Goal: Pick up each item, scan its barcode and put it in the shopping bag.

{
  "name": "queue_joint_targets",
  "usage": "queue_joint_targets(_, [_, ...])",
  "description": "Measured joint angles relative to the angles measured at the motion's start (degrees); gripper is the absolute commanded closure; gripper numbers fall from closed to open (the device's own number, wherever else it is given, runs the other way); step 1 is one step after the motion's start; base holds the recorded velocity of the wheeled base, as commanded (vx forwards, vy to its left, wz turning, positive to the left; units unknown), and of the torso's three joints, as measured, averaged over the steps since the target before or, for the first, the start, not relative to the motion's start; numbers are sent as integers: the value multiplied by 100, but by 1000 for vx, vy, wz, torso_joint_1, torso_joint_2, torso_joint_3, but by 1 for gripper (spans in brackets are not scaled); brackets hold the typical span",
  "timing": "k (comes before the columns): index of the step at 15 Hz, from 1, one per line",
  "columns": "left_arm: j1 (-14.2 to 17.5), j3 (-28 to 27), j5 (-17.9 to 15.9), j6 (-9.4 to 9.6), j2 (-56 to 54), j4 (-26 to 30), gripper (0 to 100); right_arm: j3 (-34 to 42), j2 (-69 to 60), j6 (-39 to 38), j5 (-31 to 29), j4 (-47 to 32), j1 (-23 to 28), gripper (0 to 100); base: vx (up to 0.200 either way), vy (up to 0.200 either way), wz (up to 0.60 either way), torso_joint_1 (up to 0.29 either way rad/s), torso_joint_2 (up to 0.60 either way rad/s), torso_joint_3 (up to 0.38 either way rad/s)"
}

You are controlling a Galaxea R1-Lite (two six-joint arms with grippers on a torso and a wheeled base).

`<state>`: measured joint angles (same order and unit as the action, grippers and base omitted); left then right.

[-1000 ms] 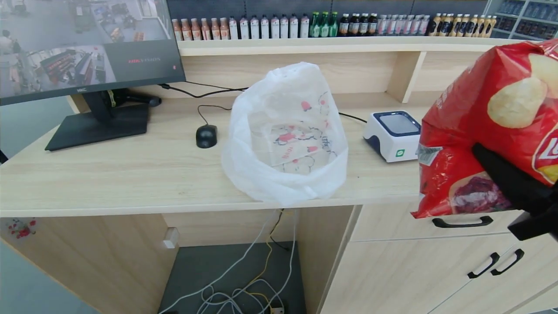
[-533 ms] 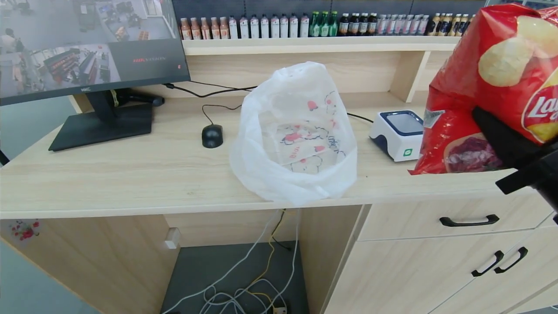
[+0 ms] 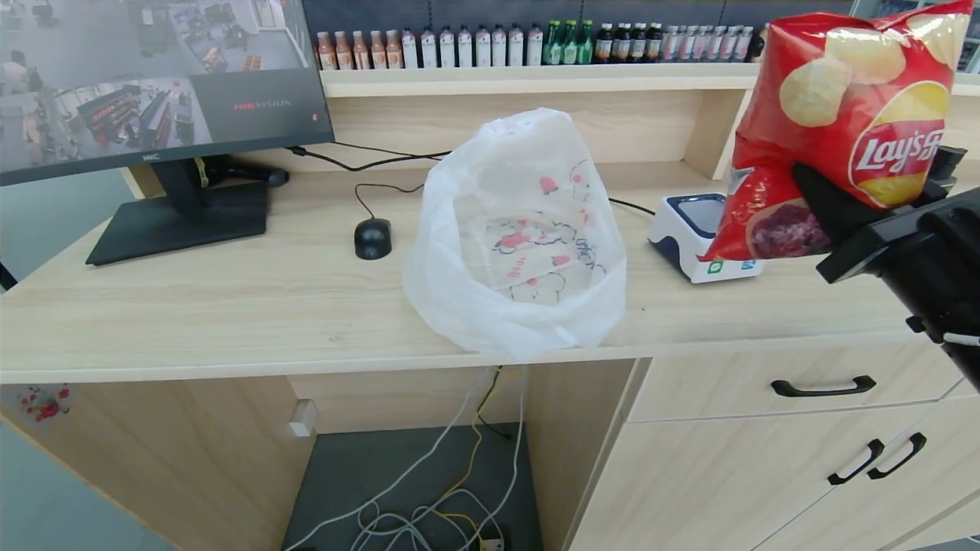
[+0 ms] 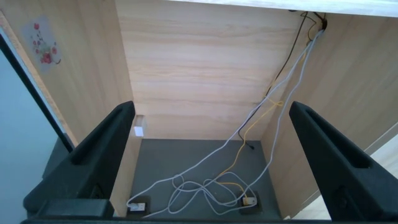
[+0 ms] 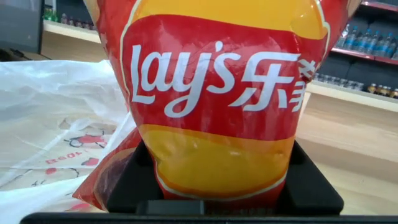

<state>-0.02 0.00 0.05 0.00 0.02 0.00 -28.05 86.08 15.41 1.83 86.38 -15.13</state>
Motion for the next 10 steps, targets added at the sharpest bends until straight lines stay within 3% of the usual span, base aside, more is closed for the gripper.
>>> queue_joint_targets(10, [2,0,2,0,0,0,0,-362,913,-239,-9,11,268,100,0,0,0,0,0,0])
